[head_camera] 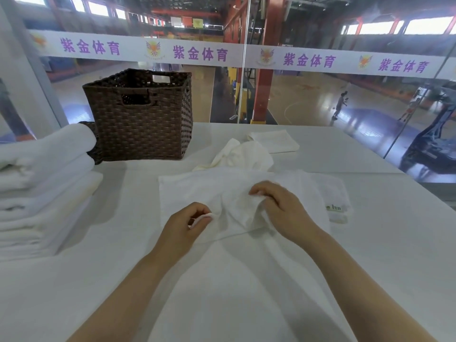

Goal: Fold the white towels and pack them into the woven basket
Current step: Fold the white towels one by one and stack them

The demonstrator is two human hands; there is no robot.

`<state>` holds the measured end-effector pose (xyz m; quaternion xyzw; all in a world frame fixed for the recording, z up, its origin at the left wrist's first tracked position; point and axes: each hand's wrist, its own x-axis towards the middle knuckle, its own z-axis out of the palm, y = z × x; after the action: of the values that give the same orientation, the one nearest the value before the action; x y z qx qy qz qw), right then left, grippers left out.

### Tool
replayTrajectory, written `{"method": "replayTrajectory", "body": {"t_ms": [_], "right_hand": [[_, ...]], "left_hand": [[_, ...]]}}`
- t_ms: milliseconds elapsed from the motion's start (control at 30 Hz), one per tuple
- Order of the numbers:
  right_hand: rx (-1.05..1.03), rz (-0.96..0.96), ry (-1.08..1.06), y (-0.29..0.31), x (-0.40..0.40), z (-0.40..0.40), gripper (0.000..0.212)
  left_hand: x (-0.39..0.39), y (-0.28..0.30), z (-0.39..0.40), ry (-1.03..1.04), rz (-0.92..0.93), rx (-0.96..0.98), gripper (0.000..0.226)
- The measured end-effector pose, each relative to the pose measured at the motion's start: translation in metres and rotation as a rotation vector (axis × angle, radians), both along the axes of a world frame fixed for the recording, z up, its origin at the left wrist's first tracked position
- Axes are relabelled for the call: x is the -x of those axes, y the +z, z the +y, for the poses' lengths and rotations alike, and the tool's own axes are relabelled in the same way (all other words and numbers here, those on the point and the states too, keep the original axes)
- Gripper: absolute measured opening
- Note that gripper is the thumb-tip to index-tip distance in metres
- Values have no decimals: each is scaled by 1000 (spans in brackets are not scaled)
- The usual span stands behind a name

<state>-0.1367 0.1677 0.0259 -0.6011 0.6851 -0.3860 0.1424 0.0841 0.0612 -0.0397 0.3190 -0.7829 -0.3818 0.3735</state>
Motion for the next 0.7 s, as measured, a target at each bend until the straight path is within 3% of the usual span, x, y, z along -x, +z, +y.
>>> {"method": "replayTrajectory", "body": {"t_ms": [100,200,300,367,433,533,700], "right_hand": [[-175,331,-15,-33,17,14,34],[-292,526,-85,-54,19,28,39],[-296,746,-175,-61,14,30,50],[-180,851,-165,-63,8,26,43],[-40,845,-81,-69,-4,22,29],[-24,811,28,-82,-24,18,33],[30,791,-105,-103,-37,1,15]], "left_hand": [[-1,-16,5,-33,-67,2,10],[0,-27,7,-63,-200,81,9],[1,-30,6,-91,-302,218,24],[0,-32,6,-98,-321,268,31],[-1,-35,7,-99,-343,301,33],[-1,-36,8,-100,-359,349,29],[-2,-39,9,-92,-356,393,23]]}}
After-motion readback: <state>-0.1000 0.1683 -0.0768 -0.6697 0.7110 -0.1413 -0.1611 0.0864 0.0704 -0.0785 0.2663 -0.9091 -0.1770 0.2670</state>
